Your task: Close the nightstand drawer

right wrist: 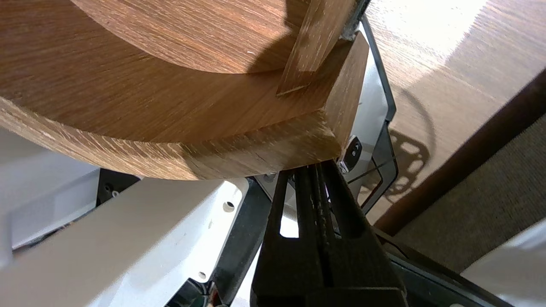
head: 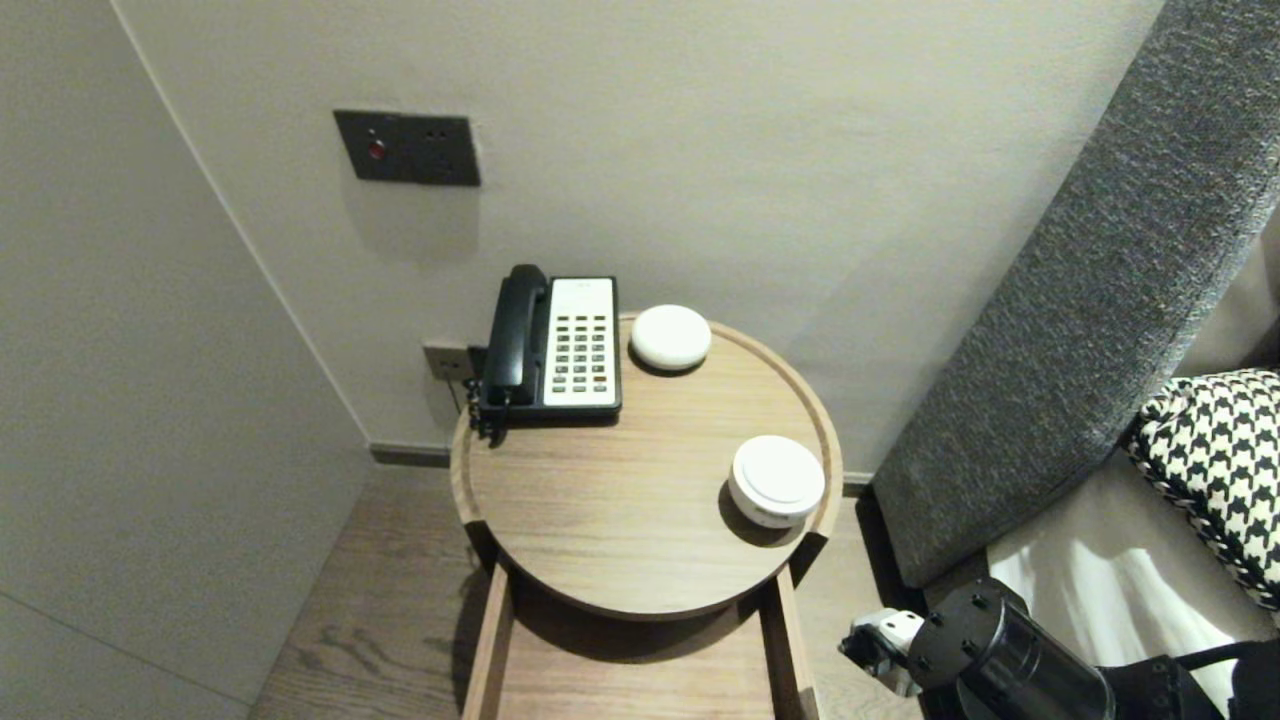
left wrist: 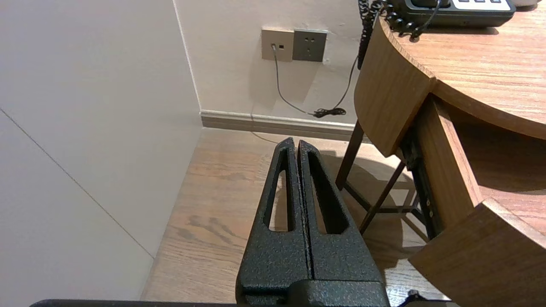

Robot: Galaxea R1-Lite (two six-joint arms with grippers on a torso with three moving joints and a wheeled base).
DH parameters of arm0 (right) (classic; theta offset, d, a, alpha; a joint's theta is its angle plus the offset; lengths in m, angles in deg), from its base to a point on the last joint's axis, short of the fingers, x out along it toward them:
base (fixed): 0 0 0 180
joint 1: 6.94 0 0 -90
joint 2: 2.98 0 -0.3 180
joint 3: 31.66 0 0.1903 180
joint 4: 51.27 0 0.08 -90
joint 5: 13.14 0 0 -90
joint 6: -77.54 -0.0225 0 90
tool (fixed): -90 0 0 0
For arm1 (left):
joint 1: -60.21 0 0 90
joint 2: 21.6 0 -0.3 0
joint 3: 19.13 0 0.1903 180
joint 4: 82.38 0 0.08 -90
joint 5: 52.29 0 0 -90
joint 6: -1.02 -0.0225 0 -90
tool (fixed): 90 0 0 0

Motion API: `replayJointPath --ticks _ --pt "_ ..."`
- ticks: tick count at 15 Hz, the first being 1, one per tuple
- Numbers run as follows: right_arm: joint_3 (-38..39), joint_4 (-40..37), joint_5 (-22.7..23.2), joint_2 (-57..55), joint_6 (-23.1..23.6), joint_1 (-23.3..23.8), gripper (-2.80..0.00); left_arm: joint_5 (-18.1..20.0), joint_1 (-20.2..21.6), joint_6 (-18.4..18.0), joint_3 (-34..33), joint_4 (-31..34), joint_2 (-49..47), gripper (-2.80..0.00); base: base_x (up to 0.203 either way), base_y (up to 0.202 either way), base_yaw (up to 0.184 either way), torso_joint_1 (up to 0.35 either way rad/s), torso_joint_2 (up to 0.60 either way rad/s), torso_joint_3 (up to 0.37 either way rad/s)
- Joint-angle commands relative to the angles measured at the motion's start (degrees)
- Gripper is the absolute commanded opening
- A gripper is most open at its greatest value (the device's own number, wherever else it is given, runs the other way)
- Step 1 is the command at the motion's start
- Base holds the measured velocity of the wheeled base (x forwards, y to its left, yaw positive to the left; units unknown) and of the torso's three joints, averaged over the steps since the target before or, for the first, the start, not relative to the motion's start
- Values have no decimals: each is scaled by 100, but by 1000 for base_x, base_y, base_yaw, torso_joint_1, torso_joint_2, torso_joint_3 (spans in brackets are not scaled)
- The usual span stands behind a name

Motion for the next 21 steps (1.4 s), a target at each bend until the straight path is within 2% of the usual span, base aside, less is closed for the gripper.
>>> replayJointPath --ticks 1,3,9,12,16,21 --pt "-17 259 -1 -93 -68 100 -280 -2 -4 3 0 -5 0 -280 0 0 0 0 0 0" --pt "-46 578 -27 -274 -112 254 -280 -2 -2 3 0 -5 -2 -280 0 0 0 0 0 0" --pt "-486 632 -40 -498 -208 725 -280 -2 3 3 0 -5 -4 -280 0 0 0 0 0 0" --pt "-566 676 -223 -620 -204 874 -280 -2 4 3 0 -5 -8 -280 0 0 0 0 0 0" --pt "-696 1016 -268 -846 -162 1197 -280 -2 -1 3 0 -5 0 -280 0 0 0 0 0 0" --pt "-998 1033 -277 -921 -152 1386 -280 -2 -2 3 0 -5 0 -280 0 0 0 0 0 0"
